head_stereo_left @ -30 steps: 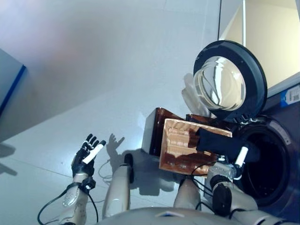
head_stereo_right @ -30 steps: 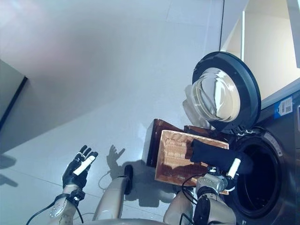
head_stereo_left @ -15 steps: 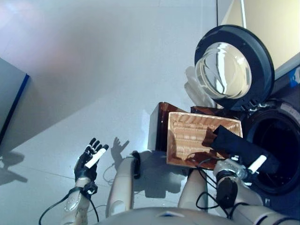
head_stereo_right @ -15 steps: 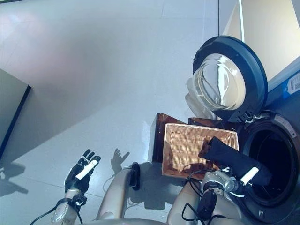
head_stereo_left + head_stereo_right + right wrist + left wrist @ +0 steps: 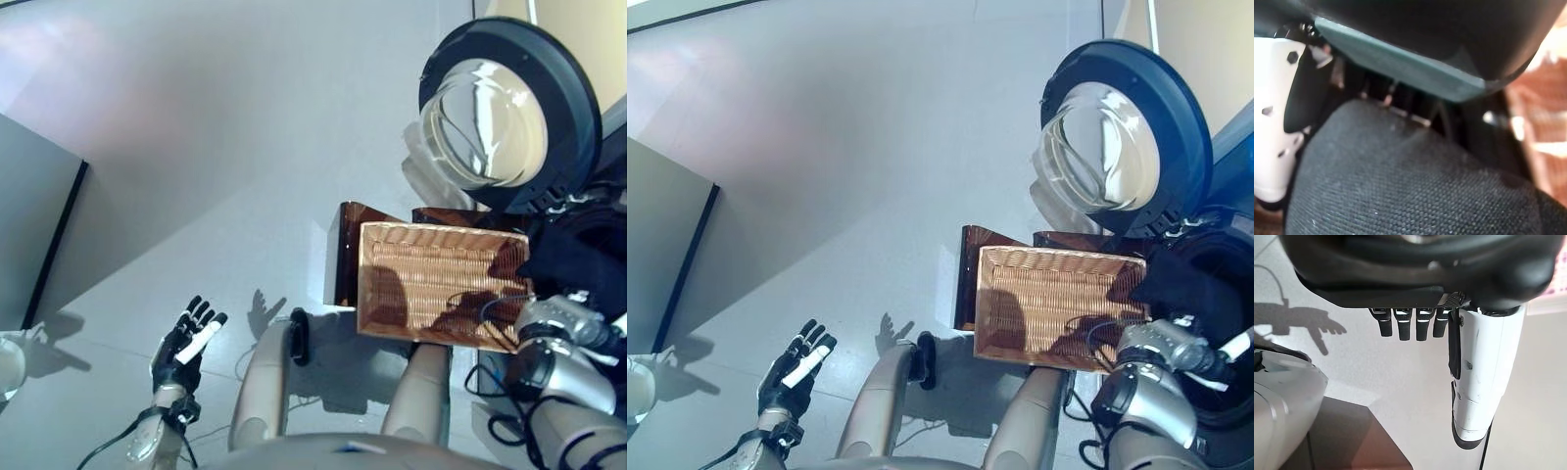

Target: Pick up the clothes and place them into the washing machine

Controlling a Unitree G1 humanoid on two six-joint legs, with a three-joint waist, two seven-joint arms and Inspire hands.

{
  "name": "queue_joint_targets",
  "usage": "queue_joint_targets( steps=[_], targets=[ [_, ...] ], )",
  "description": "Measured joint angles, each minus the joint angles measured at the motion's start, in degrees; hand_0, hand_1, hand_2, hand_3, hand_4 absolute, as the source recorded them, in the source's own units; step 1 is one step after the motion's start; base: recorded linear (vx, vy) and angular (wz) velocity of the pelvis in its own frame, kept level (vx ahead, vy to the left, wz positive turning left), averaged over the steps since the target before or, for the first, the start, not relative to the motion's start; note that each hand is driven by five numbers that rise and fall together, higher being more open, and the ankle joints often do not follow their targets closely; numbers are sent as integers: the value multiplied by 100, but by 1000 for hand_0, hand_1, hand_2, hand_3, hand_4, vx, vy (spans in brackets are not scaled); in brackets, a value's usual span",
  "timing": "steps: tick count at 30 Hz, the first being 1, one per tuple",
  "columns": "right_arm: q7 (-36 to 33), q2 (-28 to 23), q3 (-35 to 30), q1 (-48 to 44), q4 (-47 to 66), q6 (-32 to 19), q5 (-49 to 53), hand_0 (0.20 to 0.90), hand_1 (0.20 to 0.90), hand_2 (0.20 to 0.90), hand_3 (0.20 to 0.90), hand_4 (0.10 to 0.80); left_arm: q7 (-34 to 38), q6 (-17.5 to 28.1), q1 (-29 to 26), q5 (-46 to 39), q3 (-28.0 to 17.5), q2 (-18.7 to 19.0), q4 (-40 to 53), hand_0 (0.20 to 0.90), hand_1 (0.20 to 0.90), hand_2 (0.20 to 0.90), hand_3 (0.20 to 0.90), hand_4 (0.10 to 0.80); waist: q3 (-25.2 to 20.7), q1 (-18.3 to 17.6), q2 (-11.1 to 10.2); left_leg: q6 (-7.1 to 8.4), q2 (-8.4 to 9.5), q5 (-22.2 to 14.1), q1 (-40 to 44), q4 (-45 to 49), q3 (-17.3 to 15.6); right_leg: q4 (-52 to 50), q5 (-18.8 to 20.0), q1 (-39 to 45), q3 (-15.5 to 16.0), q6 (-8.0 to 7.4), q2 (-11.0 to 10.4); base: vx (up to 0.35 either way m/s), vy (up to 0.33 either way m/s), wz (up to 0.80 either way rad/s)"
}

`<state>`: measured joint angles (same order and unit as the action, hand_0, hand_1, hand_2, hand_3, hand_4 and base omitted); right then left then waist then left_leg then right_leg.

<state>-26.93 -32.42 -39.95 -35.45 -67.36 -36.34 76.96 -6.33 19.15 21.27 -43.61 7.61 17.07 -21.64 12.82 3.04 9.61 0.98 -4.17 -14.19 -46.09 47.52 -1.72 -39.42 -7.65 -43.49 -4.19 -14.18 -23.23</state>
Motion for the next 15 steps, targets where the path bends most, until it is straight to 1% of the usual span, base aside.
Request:
queue_joint_targets(
  steps=[4,7,10,13,15],
  targets=[
    [-76,-268,2,-103,-147,-4,0,200,200,200,200,300,-20,-1,0,-8,80,27,150,900,900,900,900,800,-8,41,35,4,1,-2,-65,36,-2,-141,-63,-114,-28,-8,-8,0,0,0],
    [-199,-298,-3,-110,-248,-6,3,200,200,200,200,300,-1,-2,11,-12,158,46,150,900,900,900,900,800,-35,62,111,33,-1,-20,-66,40,-6,-176,-92,-141,-50,-6,-4,-12,16,-1],
    [-359,-301,-6,-202,-390,-5,0,200,200,200,200,300,2,-2,24,-18,217,124,196,900,900,900,900,800,-46,93,183,28,11,-17,-151,64,-74,-247,-93,-314,-172,-5,-5,-35,77,-6],
    [-550,-399,-8,-320,-464,1,-1,200,200,200,200,300,-6,-5,62,-46,260,124,220,900,900,900,900,800,-59,94,390,4,26,-29,-149,107,-131,-256,-96,-324,-225,-10,-25,-15,75,-2],
    [-657,-586,11,-515,-576,4,-7,200,200,200,200,300,-1,0,129,-103,259,133,356,900,900,900,900,800,-54,108,495,-34,92,-53,-156,115,-200,-291,-96,-417,-329,-10,-80,12,61,-3]
  ],
)
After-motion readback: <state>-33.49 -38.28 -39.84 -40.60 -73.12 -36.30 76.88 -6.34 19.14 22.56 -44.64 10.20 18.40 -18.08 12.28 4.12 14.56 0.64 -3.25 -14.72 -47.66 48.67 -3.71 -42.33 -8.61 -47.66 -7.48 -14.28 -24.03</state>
